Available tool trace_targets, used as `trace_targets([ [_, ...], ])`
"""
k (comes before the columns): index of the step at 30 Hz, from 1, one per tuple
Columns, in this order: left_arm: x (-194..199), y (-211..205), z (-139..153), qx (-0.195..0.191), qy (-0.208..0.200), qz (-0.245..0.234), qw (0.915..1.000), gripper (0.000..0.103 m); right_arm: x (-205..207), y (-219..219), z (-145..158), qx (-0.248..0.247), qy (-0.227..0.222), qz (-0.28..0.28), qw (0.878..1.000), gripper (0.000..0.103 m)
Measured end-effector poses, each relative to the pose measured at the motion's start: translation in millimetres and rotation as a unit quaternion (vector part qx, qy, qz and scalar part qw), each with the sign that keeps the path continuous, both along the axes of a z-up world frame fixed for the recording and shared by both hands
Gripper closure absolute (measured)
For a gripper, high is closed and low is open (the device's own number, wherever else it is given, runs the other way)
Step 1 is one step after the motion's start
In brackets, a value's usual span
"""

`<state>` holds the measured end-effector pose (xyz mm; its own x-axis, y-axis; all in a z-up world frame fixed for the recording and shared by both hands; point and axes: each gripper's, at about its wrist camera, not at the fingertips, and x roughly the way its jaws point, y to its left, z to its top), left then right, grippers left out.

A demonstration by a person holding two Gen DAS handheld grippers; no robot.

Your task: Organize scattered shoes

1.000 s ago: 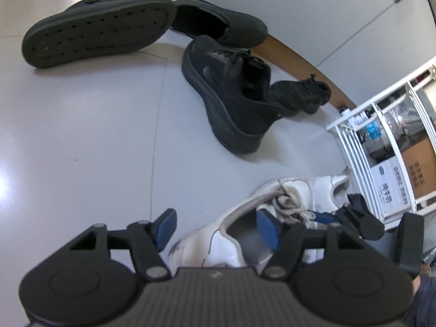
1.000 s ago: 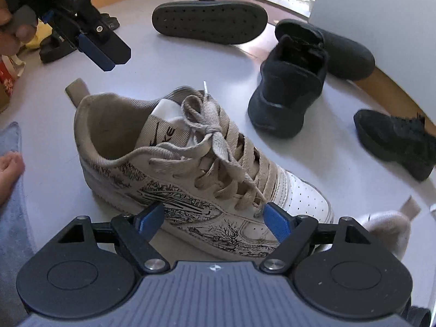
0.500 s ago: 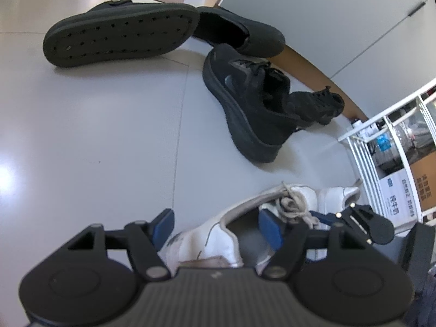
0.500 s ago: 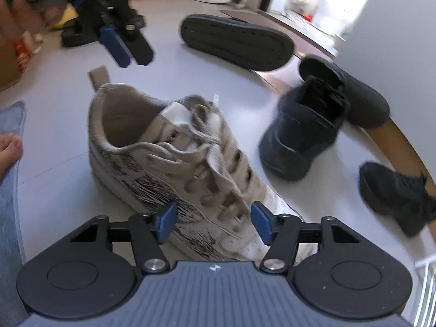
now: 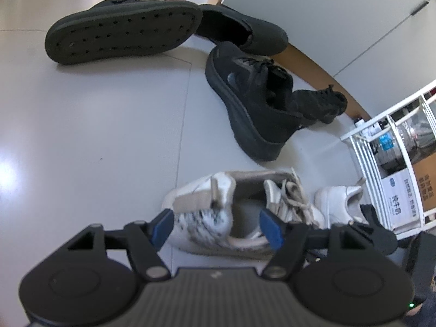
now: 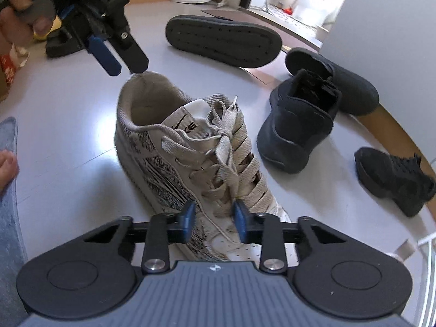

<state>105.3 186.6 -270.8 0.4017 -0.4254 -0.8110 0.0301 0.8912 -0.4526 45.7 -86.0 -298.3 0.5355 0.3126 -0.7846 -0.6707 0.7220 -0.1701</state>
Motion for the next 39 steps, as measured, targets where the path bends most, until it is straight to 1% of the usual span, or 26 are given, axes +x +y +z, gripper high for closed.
trace_targets([
  [2,0.2,-0.7,-0.8,0.001,0.0,0.0,1.0,0.031,0.2,-4.0,2.7,0.01,0.013,-0.007,1.0,0.082],
  [5,0.3,-0.1,-2.6,0.002,0.004,0.001,1.0,0.031,2.2,-8.2,6.5,0.035,0.041,-0.009,0.999,0.084],
  [7,0.2,1.0,-2.9,0.001,0.005,0.003,1.0,0.031,-0.7,-8.9,8.1,0.045,0.05,-0.003,0.998,0.086],
  [10,0.4,3.1,-2.7,0.0,0.006,0.007,1.0,0.031,-4.3,-10.8,11.9,0.063,0.058,0.002,0.996,0.085],
  [12,0.3,4.3,-2.5,0.0,0.006,0.008,0.9999,0.031,-4.9,-13.9,16.3,0.081,0.059,-0.003,0.995,0.079],
  [13,0.1,5.1,-2.4,-0.001,0.006,0.009,0.9999,0.031,-4.5,-16.7,20.1,0.092,0.055,-0.008,0.994,0.064],
  [14,-0.1,5.9,-2.4,-0.001,0.006,0.01,0.9999,0.031,-4.0,-18.4,22.6,0.097,0.05,-0.014,0.994,0.041],
  [15,-0.3,6.5,-2.2,-0.001,0.007,0.011,0.9999,0.031,-3.8,-19.0,23.4,0.1,0.047,-0.017,0.994,0.031],
  [16,-0.5,7.1,-2.1,-0.001,0.007,0.012,0.9999,0.031,-2.6,-20.8,24.9,0.106,0.042,-0.023,0.993,0.018],
  [17,-0.8,7.7,-1.9,-0.001,0.007,0.012,0.9999,0.031,-0.8,-21.5,25.2,0.112,0.042,-0.027,0.992,0.014],
  [20,-0.4,9.4,-0.7,0.0,0.006,0.014,0.9999,0.031,6.8,-17.4,20.0,0.114,0.053,-0.027,0.992,0.013],
  [24,-0.3,11.8,0.4,0.0,0.005,0.015,0.9999,0.031,15.6,-8.7,11.3,0.099,0.052,-0.018,0.994,0.013],
  [27,0.2,12.1,-0.2,0.002,0.006,0.013,0.9999,0.031,27.4,-7.5,5.2,0.094,0.058,-0.036,0.993,0.013],
  [30,1.6,11.5,-1.4,0.002,0.007,0.013,0.9999,0.031,38.3,-12.1,-4.3,0.1,0.071,-0.074,0.99,0.011],
  [31,1.9,11.1,-1.6,0.002,0.008,0.012,0.9999,0.031,42.3,-14.3,-10.0,0.117,0.094,-0.084,0.985,0.012],
  [32,2.2,10.7,-1.7,0.002,0.008,0.012,0.9999,0.031,42.7,-13.4,-13.9,0.119,0.104,-0.088,0.983,0.015],
  [34,2.5,9.2,-1.9,0.001,0.008,0.01,0.9999,0.031,43.1,-11.5,-21.6,0.122,0.124,-0.096,0.98,0.015],
  [37,3.0,7.2,-2.1,0.001,0.008,0.007,0.9999,0.031,41.4,-12.9,-19.4,0.126,0.131,-0.118,0.976,0.019],
  [39,3.2,8.0,-2.0,0.001,0.005,0.011,0.9999,0.031,39.3,-14.8,-19.0,0.128,0.139,-0.135,0.973,0.019],
])
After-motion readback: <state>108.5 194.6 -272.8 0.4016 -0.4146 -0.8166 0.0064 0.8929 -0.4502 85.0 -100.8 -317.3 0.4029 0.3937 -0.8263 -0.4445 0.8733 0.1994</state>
